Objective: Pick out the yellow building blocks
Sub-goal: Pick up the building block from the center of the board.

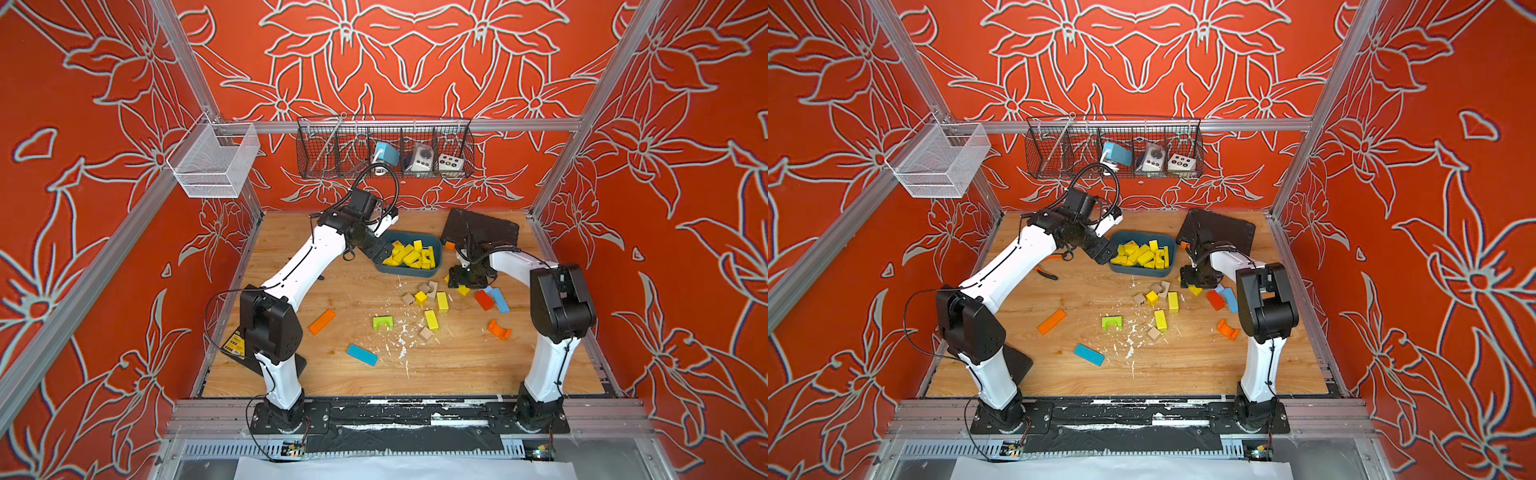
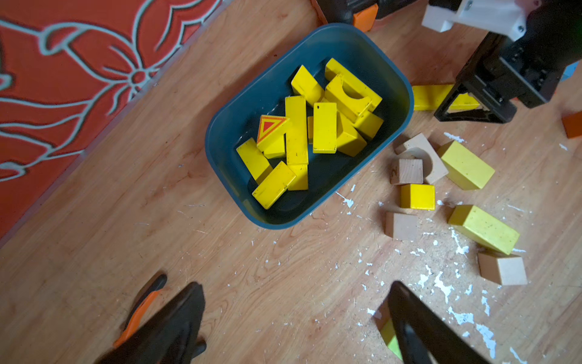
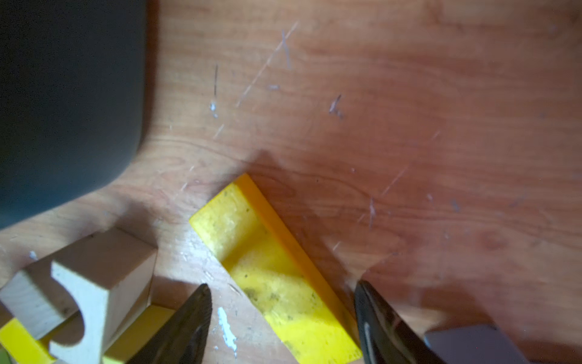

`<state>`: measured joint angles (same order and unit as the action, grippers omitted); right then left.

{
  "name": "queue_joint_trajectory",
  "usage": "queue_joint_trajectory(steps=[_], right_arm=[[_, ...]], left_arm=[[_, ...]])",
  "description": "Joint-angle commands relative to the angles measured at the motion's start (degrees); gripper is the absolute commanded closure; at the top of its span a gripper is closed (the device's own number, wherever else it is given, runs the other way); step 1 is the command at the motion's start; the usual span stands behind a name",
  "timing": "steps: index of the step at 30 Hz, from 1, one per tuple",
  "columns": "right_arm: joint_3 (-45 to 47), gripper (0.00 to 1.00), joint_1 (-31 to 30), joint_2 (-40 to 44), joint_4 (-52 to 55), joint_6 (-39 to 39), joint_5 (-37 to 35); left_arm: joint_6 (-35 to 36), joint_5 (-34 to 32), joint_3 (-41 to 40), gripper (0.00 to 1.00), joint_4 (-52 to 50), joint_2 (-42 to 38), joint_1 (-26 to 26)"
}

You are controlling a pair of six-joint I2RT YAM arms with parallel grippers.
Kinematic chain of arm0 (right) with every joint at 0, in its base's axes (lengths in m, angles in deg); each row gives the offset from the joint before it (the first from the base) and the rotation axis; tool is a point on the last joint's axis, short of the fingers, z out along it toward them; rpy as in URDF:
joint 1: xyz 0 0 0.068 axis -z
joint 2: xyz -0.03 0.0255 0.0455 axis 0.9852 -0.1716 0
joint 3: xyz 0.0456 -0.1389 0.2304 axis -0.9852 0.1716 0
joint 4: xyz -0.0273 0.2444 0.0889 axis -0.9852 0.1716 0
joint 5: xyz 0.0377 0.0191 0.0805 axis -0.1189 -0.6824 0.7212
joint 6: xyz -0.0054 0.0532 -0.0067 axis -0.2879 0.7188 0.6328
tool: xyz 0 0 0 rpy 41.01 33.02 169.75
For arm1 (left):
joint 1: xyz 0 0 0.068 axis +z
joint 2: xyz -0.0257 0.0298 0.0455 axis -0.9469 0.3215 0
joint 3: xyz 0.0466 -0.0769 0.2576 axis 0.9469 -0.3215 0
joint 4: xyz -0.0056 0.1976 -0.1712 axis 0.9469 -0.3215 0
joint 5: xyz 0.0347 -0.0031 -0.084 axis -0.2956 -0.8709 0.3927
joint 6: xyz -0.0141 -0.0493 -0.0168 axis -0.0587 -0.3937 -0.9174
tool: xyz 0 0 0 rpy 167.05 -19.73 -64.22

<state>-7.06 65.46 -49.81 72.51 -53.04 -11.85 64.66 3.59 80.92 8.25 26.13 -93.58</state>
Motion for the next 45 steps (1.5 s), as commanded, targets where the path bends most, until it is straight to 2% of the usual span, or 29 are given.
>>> queue_joint_trajectory(steps=[1, 10, 13, 19, 23, 28, 35, 45], right_arm=[[1.35, 0.28, -1.65, 0.51, 1.07, 0.18, -2.73], [0.38, 0.35, -4.33, -1.16, 2.96, -0.52, -10.05], [0.08, 0.43, -4.5, -1.59, 3.47, -0.38, -10.74], [0.47, 0.51, -4.68, -1.77, 3.68, -0.05, -11.93], [1.08, 0.62, -4.68, -1.63, 3.73, 0.3, -12.8], [1.37, 0.7, -4.68, -1.34, 4.1, 0.52, -12.53], [1.7, 0.77, -4.68, 1.7, 4.43, 1.03, -11.67], [-0.03, 0.8, -4.68, 11.58, 5.34, 3.1, -8.08]], left_arm=[[-0.27, 1.51, -0.76, 0.08, -0.14, -3.11, 0.35], [-0.11, 1.67, -3.77, 0.08, -0.23, -5.37, 0.37], [-0.44, 2.25, -4.56, 0.08, -0.22, -6.09, 0.35], [-0.96, 3.58, -5.82, 0.08, -0.4, -6.87, 0.35], [-0.81, 4.49, -6.84, 0.08, -0.75, -7.44, 0.36], [-0.83, 4.85, -9.33, 0.08, -0.4, -8.72, 0.35], [-0.51, 6.0, -12.71, 0.08, -0.49, -10.26, 0.34], [0.06, 8.5, -17.62, 0.1, -0.33, -11.34, 0.09]])
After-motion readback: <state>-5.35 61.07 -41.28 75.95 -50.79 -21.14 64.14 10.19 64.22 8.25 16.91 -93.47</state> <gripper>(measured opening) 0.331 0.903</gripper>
